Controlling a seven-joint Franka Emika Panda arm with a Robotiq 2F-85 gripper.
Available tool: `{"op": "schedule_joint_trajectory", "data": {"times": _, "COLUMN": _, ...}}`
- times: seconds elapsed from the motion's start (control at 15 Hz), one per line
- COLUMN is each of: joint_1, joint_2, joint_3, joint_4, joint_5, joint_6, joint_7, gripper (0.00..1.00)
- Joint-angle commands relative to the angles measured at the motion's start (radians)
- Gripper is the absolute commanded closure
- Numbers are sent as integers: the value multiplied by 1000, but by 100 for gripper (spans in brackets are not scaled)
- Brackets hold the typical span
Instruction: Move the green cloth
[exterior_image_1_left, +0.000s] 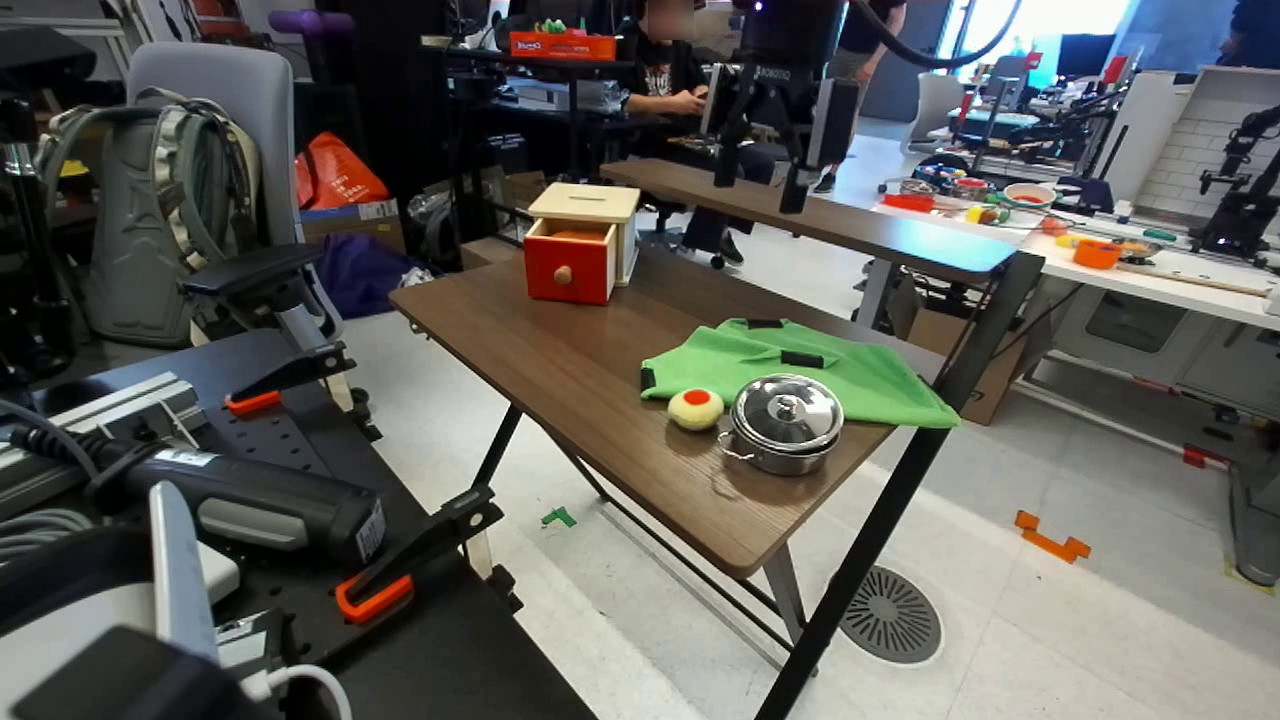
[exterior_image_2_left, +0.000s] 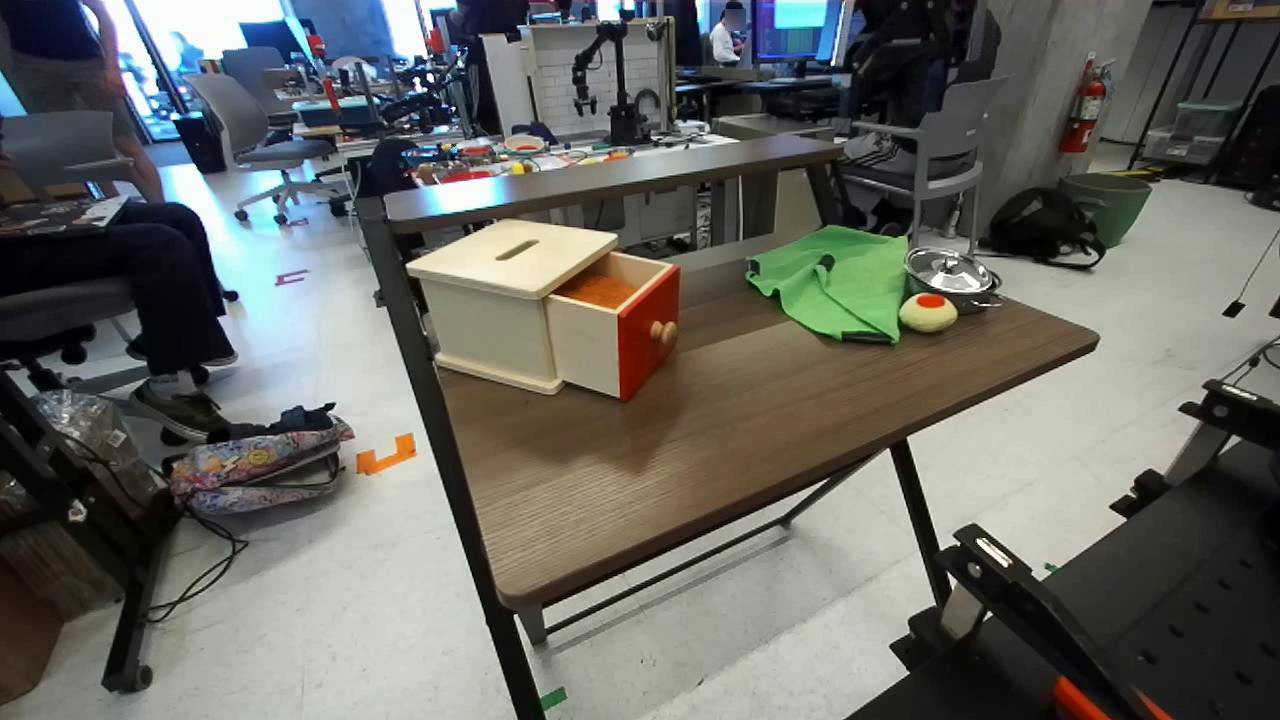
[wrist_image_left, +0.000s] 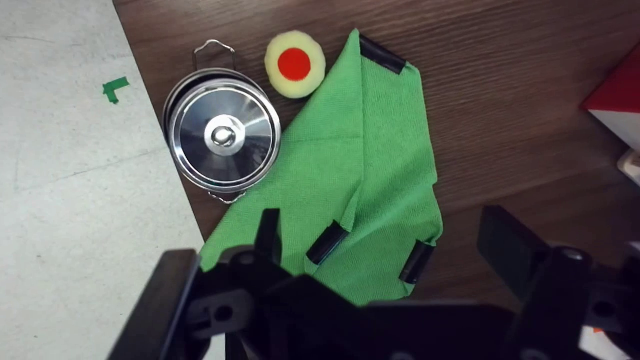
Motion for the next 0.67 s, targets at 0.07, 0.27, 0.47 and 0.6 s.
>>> {"op": "schedule_joint_trajectory", "data": {"times": 0.07, "joint_1": -12, "joint_2": 199, "joint_3": 9, "joint_4": 238, "joint_5": 23, "joint_6": -18, "joint_7": 29, "gripper": 0}}
{"op": "schedule_joint_trajectory", "data": {"times": 0.27, "joint_1": -18, "joint_2": 308, "joint_3": 8, "joint_4": 366, "joint_5": 20, "joint_6": -51, "joint_7": 42, "gripper": 0}}
{"op": "schedule_joint_trajectory", "data": {"times": 0.47, "joint_1": -30, "joint_2": 405, "joint_3": 8, "joint_4": 473, "joint_5": 19, "joint_6": -76, "joint_7": 41, "gripper": 0}}
{"op": "schedule_joint_trajectory", "data": {"times": 0.6, "joint_1": -38, "joint_2": 453, "joint_3": 7, "joint_4": 520, "joint_5": 15, "joint_6": -85, "joint_7": 35, "gripper": 0}}
